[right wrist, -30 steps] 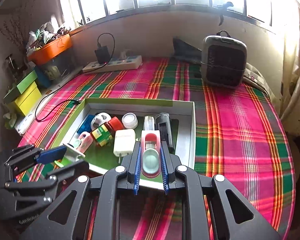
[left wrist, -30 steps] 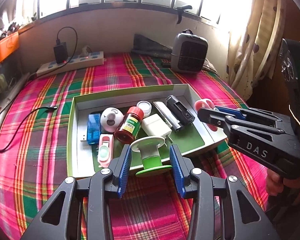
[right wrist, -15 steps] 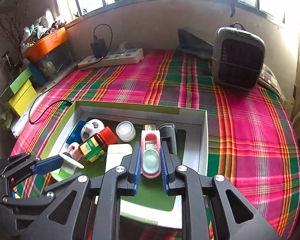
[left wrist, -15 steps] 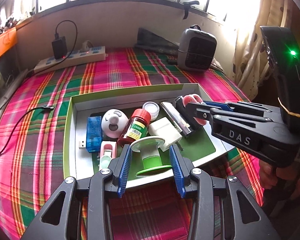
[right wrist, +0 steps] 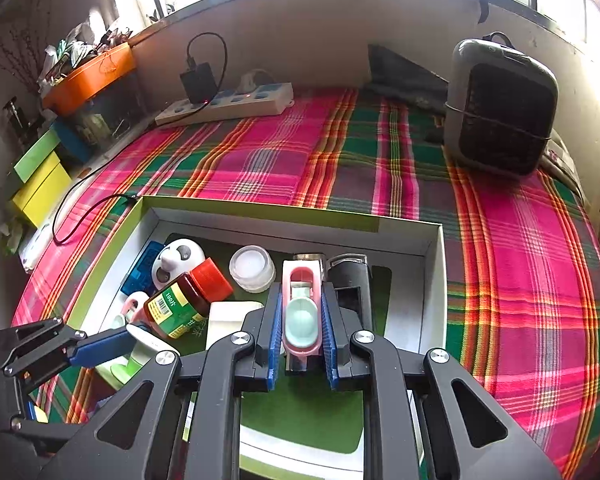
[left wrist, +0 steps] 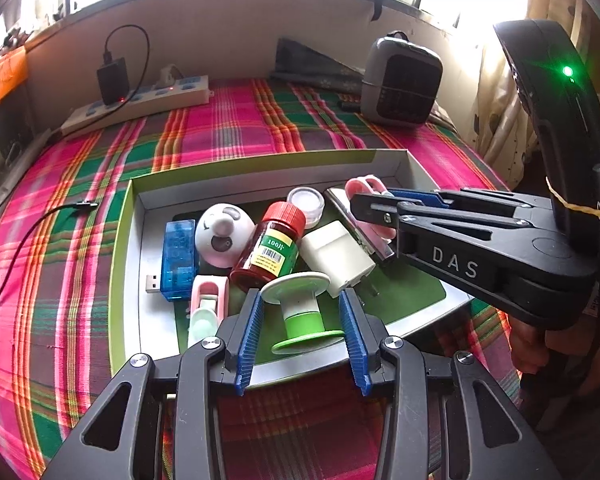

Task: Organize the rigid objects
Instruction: 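Open right tool to release the clip while left tool releases the spool into the box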

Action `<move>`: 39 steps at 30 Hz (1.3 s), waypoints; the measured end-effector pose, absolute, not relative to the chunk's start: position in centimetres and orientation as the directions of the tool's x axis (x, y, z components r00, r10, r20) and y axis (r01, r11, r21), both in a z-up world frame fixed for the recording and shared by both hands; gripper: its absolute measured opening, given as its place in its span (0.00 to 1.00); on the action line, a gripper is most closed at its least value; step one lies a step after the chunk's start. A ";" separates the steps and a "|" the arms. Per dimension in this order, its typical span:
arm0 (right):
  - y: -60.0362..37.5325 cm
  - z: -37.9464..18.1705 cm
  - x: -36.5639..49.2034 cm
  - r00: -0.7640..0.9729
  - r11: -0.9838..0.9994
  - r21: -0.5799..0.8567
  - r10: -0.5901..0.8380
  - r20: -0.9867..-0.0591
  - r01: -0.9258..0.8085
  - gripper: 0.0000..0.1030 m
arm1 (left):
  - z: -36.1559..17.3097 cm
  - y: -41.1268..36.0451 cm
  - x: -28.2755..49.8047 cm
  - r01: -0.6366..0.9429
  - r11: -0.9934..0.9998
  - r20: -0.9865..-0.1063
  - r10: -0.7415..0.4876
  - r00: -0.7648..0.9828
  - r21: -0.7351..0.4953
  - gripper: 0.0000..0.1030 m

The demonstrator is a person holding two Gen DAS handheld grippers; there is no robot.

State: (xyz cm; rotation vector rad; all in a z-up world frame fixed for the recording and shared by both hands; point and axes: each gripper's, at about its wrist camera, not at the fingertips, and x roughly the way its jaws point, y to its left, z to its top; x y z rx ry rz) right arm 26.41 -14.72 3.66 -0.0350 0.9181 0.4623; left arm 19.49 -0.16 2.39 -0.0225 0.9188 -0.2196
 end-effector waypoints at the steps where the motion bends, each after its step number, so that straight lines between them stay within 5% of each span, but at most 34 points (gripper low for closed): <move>1: -14.7 3.6 26.5 0.517 0.901 0.165 0.371 -0.771 -0.401 0.18 | 2.3 -0.2 19.5 0.180 0.977 -0.786 -0.198 0.585 -0.112 0.37; 39: -14.5 3.1 26.8 0.532 0.912 0.172 0.362 -0.766 -0.373 0.23 | 2.2 -0.1 19.5 0.173 0.978 -0.787 -0.200 0.583 -0.120 0.37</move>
